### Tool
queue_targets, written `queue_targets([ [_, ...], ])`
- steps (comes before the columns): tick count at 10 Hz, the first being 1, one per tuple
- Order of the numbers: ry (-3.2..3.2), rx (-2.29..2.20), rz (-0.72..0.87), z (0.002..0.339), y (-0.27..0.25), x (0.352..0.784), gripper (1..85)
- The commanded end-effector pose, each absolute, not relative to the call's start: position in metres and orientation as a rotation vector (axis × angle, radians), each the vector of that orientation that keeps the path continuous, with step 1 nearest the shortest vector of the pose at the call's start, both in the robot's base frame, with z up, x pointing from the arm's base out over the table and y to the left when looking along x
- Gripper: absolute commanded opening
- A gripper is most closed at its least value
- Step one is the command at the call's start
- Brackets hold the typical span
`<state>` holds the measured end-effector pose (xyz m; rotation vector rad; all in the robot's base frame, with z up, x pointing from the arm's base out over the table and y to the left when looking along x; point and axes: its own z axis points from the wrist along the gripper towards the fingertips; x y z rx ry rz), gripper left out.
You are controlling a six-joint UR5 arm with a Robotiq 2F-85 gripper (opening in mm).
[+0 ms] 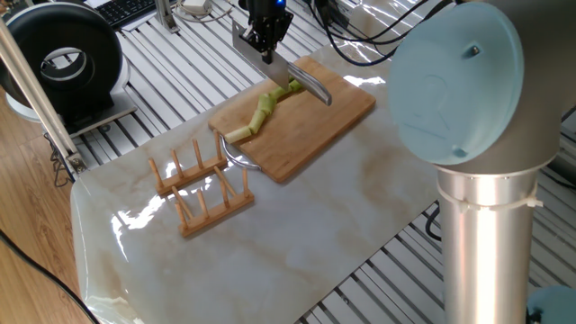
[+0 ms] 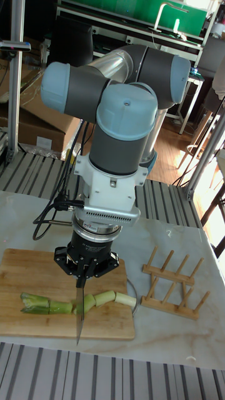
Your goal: Chop the scallions
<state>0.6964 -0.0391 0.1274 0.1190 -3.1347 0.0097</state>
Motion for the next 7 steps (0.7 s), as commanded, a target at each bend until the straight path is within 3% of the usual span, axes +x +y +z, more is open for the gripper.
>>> queue_targets([
  [1,-3.152,0.142,0.014,0.1294,-0.0401,0.7005,1.3],
  [7,-3.143,0.129,0.021,0.1300,-0.0434,0.6990,1.3],
])
